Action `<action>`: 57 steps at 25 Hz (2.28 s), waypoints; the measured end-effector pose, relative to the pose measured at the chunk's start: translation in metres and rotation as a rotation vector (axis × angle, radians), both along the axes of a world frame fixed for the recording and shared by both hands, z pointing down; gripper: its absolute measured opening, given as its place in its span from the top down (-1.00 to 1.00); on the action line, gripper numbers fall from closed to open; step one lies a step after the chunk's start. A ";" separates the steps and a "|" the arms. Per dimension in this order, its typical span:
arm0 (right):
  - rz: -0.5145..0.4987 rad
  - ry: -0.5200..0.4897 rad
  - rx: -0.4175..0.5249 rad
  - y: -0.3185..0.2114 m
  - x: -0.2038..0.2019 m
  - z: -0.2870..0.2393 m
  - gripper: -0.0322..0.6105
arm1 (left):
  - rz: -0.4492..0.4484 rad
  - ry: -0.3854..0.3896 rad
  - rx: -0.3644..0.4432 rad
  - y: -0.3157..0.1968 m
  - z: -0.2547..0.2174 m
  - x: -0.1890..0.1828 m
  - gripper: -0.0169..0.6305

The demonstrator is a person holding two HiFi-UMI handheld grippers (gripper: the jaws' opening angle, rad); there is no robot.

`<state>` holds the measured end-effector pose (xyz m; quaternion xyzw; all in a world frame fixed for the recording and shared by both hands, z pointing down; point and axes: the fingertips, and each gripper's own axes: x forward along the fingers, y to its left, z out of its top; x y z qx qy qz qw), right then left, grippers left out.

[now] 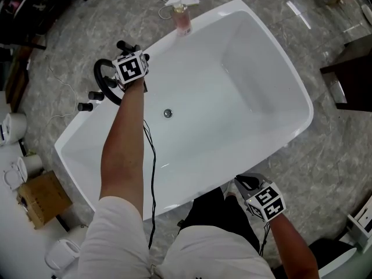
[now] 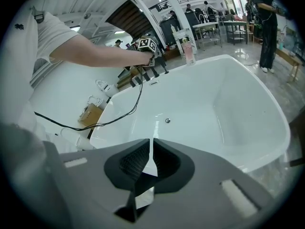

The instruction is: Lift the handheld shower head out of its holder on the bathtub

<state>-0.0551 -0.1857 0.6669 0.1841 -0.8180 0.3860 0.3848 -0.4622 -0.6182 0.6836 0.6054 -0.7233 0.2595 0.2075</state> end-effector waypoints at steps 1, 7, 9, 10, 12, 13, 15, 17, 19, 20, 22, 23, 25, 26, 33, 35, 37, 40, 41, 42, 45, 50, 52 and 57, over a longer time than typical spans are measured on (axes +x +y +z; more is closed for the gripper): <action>-0.002 -0.003 0.003 0.002 0.001 -0.001 0.79 | 0.006 -0.002 0.005 0.002 -0.006 0.001 0.52; -0.008 -0.017 0.006 0.015 0.007 -0.009 0.79 | 0.037 -0.018 0.030 0.015 -0.040 0.013 0.52; -0.012 -0.026 0.001 0.022 0.007 -0.009 0.79 | 0.052 -0.020 0.029 0.020 -0.047 0.017 0.52; -0.015 -0.028 0.000 0.025 0.007 -0.009 0.79 | 0.056 -0.022 0.031 0.024 -0.051 0.018 0.52; -0.023 -0.030 0.002 0.030 0.007 -0.009 0.79 | 0.061 -0.030 0.037 0.030 -0.062 0.021 0.52; -0.027 -0.032 0.003 0.032 0.008 -0.010 0.79 | 0.066 -0.034 0.040 0.033 -0.067 0.023 0.52; -0.034 -0.038 0.006 0.036 0.008 -0.012 0.79 | 0.080 -0.046 0.049 0.040 -0.079 0.028 0.52; -0.040 -0.044 0.011 0.039 0.009 -0.015 0.79 | 0.097 -0.059 0.061 0.044 -0.091 0.033 0.52; -0.045 -0.049 0.017 0.042 0.011 -0.017 0.79 | 0.112 -0.067 0.072 0.049 -0.103 0.039 0.52; -0.049 -0.050 0.020 0.044 0.012 -0.018 0.80 | 0.118 -0.068 0.077 0.052 -0.109 0.042 0.52; -0.055 -0.052 0.028 0.048 0.014 -0.020 0.80 | 0.127 -0.067 0.089 0.059 -0.121 0.048 0.52; -0.059 -0.052 0.033 0.050 0.016 -0.021 0.80 | 0.130 -0.067 0.096 0.062 -0.127 0.050 0.52; -0.066 -0.050 0.038 0.054 0.019 -0.022 0.80 | 0.134 -0.063 0.108 0.069 -0.139 0.054 0.52; -0.069 -0.048 0.040 0.056 0.021 -0.023 0.80 | 0.137 -0.060 0.112 0.073 -0.144 0.057 0.52; -0.062 -0.038 0.056 0.065 0.031 -0.035 0.80 | 0.169 -0.058 0.132 0.105 -0.185 0.074 0.52; -0.065 -0.042 0.064 0.069 0.033 -0.040 0.80 | 0.185 -0.059 0.138 0.116 -0.197 0.082 0.52; -0.064 -0.048 0.072 0.073 0.035 -0.046 0.81 | 0.205 -0.064 0.142 0.125 -0.210 0.089 0.52; -0.057 -0.065 0.076 0.080 0.035 -0.054 0.81 | 0.236 -0.072 0.142 0.141 -0.228 0.098 0.52; -0.055 -0.071 0.075 0.082 0.036 -0.056 0.81 | 0.242 -0.071 0.142 0.147 -0.233 0.101 0.52; -0.052 -0.077 0.074 0.084 0.037 -0.058 0.82 | 0.248 -0.069 0.143 0.152 -0.238 0.104 0.52; -0.045 -0.088 0.083 0.088 0.044 -0.067 0.82 | 0.275 -0.074 0.142 0.169 -0.254 0.118 0.52; -0.051 -0.100 0.104 0.097 0.045 -0.080 0.82 | 0.312 -0.073 0.159 0.195 -0.284 0.132 0.52; -0.054 -0.108 0.107 0.099 0.051 -0.082 0.82 | 0.326 -0.077 0.162 0.206 -0.292 0.142 0.52; -0.044 -0.127 0.119 0.102 0.065 -0.091 0.82 | 0.364 -0.090 0.157 0.233 -0.311 0.167 0.52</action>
